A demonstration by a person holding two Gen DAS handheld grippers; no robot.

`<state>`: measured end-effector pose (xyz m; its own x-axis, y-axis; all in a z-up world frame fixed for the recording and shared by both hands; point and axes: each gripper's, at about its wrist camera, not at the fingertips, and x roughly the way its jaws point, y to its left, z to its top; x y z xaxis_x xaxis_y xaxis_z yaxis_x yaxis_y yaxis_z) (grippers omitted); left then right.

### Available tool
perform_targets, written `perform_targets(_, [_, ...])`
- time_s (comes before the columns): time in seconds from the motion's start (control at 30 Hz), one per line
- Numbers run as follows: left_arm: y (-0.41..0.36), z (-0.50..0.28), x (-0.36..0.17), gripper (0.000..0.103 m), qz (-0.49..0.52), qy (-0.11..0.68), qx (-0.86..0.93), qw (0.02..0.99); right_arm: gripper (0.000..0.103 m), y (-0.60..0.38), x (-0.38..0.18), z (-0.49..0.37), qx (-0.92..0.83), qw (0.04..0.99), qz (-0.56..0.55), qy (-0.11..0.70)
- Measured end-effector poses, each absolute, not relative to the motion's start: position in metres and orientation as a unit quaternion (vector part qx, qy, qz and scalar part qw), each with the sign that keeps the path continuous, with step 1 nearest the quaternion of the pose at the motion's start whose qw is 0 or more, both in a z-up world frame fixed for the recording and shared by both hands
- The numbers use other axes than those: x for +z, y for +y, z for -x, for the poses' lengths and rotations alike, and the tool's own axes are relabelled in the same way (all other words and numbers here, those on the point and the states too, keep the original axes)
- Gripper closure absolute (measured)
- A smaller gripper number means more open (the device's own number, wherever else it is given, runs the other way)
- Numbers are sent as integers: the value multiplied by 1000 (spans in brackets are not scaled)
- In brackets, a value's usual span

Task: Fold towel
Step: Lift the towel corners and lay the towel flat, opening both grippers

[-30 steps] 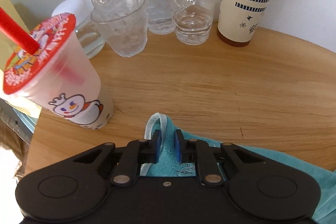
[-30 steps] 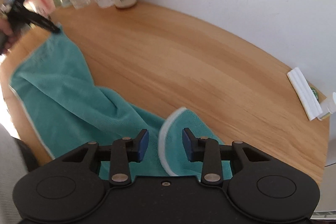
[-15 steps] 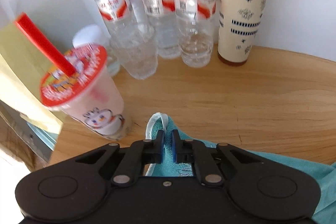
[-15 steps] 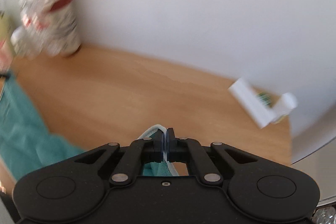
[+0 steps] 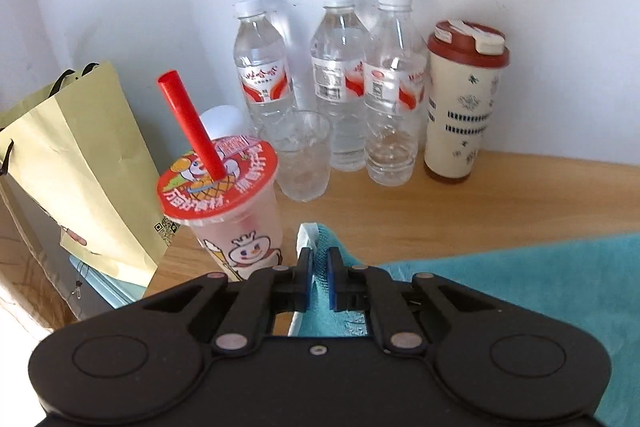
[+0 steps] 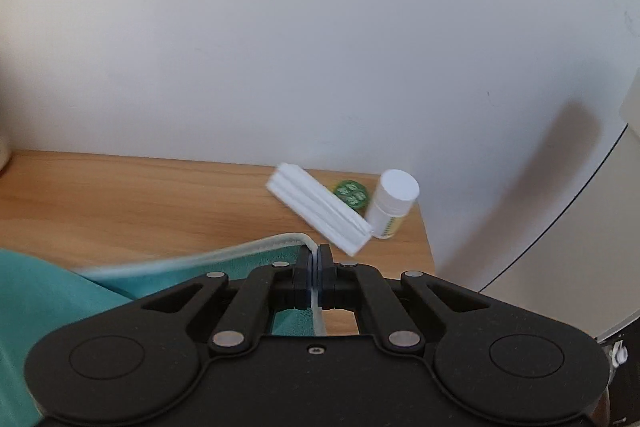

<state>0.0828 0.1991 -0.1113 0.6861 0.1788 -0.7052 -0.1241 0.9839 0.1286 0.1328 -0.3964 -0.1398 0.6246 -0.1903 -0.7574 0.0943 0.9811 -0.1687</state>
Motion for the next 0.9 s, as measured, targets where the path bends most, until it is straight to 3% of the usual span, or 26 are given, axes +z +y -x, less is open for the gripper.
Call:
perform_targets(0.33, [185,-106,-154,95,-83,429,120,891,101,-397,-200,-183,-101,868,105,475])
perform_targets(0.43, [180,-112,-162,89,-109,439,123,883,100,-399,-211,-188,-111,859,117,486])
perform_targets(0.5, [178,-116,-170,75,-122,452,130,874,99,-400,-222,-191,-114,849,130,499])
perform_targets(0.6, [179,-118,-176,63,-122,471,120,865,86,-399,-228,-191,-121,842,144,506])
perform_targets(0.67, [178,-117,-174,61,-128,474,118,863,75,-403,-228,-192,-127,836,144,513])
perform_targets(0.77, [181,-115,-164,51,-118,466,111,870,73,-408,-219,-183,-131,840,148,505])
perform_targets(0.9, [184,-118,-148,47,-104,458,102,877,73,-409,-198,-155,-117,850,129,498])
